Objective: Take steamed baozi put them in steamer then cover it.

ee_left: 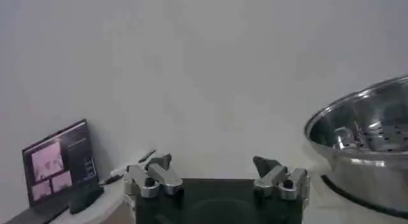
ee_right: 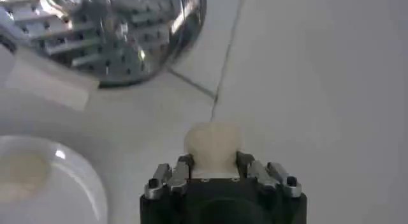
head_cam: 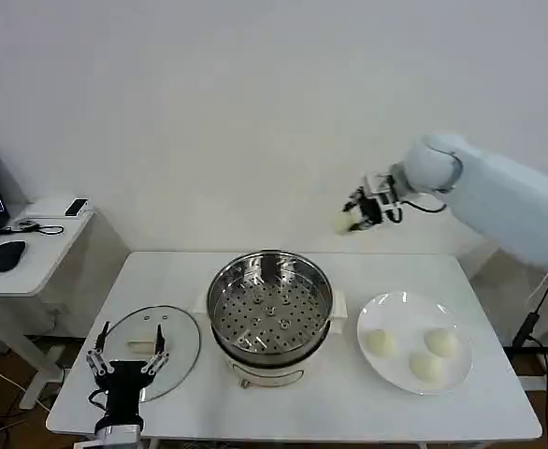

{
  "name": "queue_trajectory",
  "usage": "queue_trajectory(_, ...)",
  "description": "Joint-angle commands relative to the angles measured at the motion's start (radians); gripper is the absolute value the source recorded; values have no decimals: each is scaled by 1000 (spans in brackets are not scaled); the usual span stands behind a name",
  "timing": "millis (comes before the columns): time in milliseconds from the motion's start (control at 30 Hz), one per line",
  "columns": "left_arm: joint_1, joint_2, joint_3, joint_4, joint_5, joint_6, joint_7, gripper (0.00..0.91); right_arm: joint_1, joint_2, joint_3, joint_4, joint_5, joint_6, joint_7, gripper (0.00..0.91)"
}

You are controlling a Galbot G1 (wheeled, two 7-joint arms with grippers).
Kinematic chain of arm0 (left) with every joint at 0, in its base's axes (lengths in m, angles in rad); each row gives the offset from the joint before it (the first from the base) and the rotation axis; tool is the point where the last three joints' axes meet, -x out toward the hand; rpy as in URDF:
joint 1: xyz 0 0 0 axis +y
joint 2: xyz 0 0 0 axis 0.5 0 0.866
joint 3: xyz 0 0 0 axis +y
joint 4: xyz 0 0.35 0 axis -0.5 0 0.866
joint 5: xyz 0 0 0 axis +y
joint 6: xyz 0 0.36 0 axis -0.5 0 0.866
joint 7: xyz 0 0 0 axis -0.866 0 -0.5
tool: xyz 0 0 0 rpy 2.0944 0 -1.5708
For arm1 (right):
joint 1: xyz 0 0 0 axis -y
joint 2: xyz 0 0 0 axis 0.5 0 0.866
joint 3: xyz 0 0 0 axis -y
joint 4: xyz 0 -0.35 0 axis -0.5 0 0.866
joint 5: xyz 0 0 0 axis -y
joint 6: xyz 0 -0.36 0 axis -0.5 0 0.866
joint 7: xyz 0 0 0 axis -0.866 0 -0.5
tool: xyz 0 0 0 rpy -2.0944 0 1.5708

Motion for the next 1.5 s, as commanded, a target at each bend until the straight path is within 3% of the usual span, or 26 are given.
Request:
queue_trajectory(33,9,0,-8,-7,11,-3,-21,907,108,162,-155,61,-9,70,-17,514)
queue_trajectory(533,14,5,-32,-13,21,-6,-26,907,39,403,-222,-87,-137,286,3,524)
queue_trajectory(900,22,9,-56,-18,3,-13,-26,907,-26,471,-233,-196,-235,402,41,534)
queue_trajectory(1300,20,5,-52,-12,-2,-17,-25,907,-58,487,-232,-241,-269,453,51,584)
queue_trajectory(1400,19,6,-50,-9,-2,-17,-25,907,-64,485,-231,-245,-271,459,52,645)
queue_trajectory(1467,18,5,-49,-9,-2,-17,-25,907,-66,482,-232,-249,-274,468,54,826)
queue_trajectory(1500,18,5,-49,-9,-2,-17,-25,907,-66,481,-232,-249,-274,470,56,867)
